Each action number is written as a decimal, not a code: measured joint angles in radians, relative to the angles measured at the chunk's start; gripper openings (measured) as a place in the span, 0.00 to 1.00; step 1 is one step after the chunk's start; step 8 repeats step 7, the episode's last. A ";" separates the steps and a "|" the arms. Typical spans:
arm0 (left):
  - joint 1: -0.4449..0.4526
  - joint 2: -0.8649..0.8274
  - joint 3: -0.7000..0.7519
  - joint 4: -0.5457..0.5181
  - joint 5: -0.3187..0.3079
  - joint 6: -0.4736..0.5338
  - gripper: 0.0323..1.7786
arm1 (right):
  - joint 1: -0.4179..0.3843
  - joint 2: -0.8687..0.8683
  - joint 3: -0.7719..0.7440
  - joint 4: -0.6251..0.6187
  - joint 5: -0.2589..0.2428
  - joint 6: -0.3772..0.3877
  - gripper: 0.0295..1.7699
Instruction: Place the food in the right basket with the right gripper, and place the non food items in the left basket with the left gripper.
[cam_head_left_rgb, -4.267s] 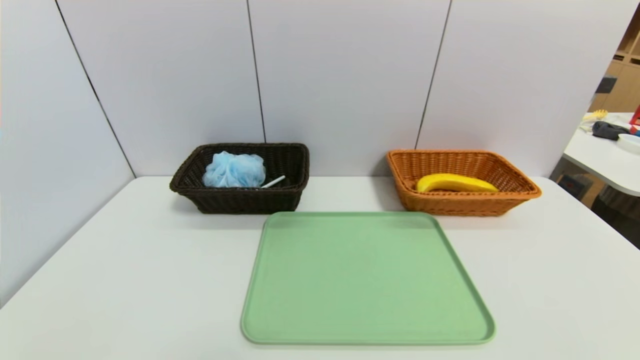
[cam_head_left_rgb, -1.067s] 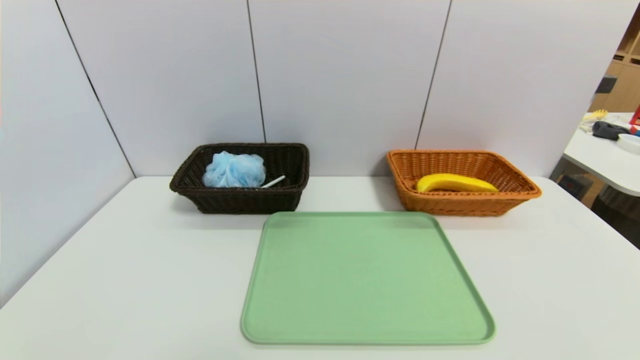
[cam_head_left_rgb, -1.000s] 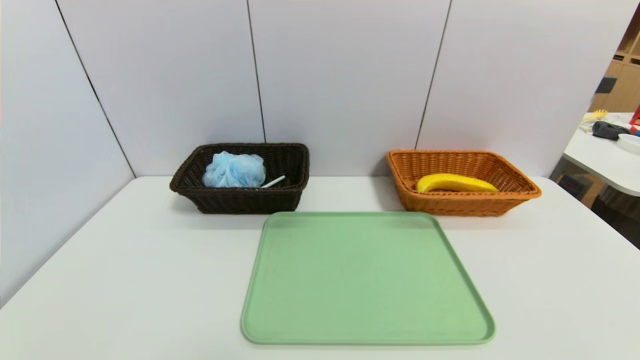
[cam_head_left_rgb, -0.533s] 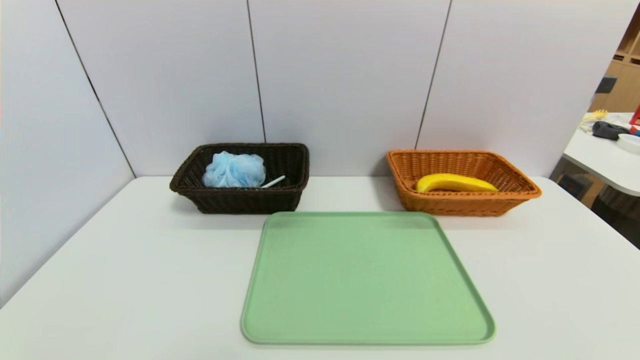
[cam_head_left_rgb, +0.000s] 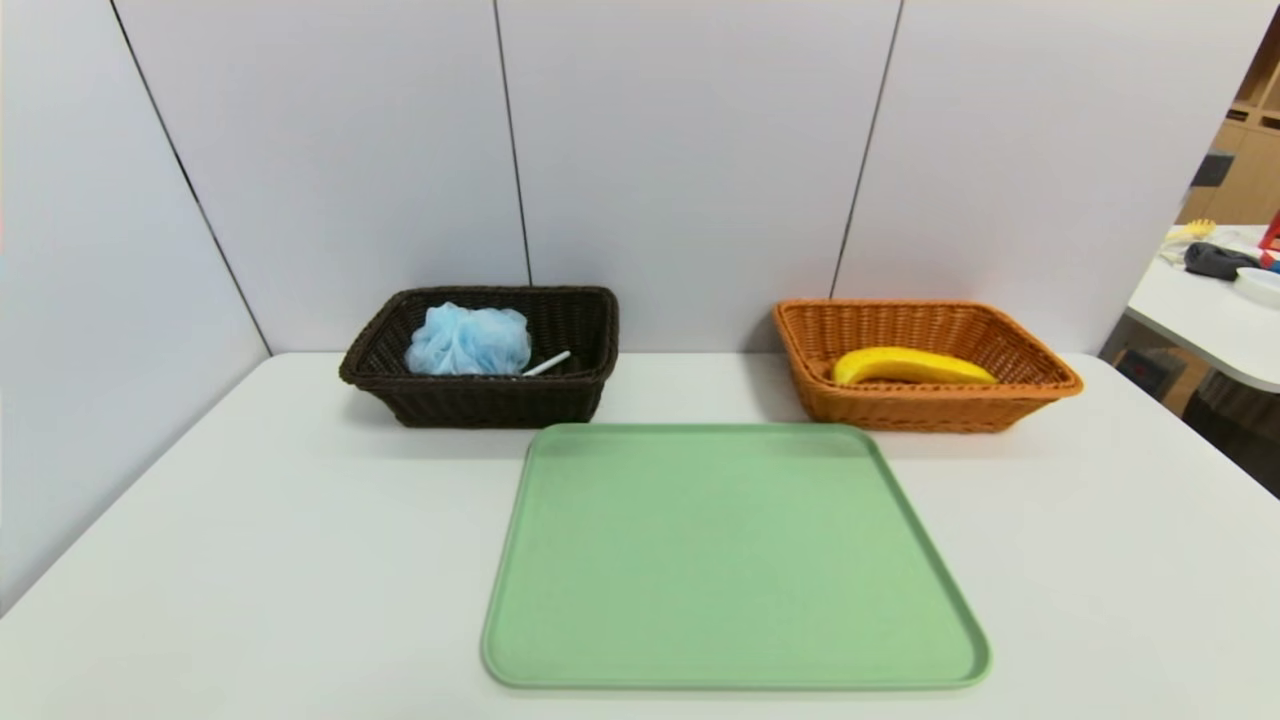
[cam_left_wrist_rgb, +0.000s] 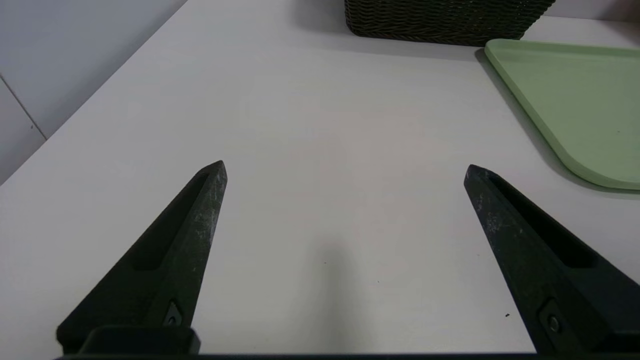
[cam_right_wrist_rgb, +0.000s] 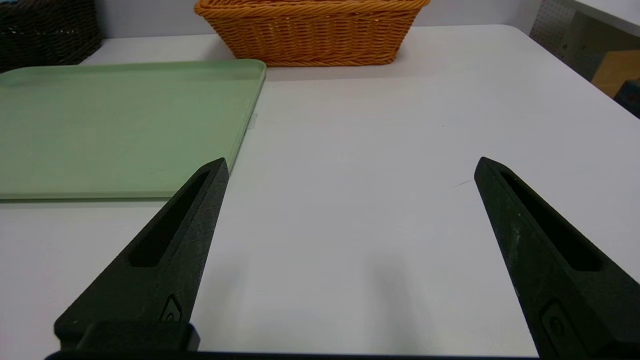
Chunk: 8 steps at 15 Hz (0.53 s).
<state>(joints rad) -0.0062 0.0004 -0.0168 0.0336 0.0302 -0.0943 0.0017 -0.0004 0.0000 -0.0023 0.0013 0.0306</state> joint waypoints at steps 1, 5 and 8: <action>0.000 0.000 0.000 0.000 0.000 0.000 0.95 | 0.000 0.000 0.000 0.000 0.000 0.000 0.96; 0.000 0.000 0.000 0.000 0.000 0.000 0.95 | 0.000 0.000 0.000 0.000 0.000 -0.003 0.96; 0.000 0.000 0.000 0.000 0.000 0.000 0.95 | 0.000 0.000 0.000 0.000 0.000 -0.003 0.96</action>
